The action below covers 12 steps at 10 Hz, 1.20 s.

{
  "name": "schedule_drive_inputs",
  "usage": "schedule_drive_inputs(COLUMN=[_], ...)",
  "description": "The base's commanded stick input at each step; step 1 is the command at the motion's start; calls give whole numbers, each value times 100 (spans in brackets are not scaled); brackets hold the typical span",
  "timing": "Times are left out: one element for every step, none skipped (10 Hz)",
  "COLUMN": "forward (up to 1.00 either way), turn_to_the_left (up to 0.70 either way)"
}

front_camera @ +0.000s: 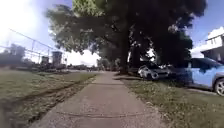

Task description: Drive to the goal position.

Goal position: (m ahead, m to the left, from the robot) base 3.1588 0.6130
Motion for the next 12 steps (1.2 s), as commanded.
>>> schedule_drive_inputs(forward=[100,100,100,100,100,100,100,100,100,100,100,100], turn_to_the_left=[0,0,0,0,0,0,0,2,3,8,16,15])
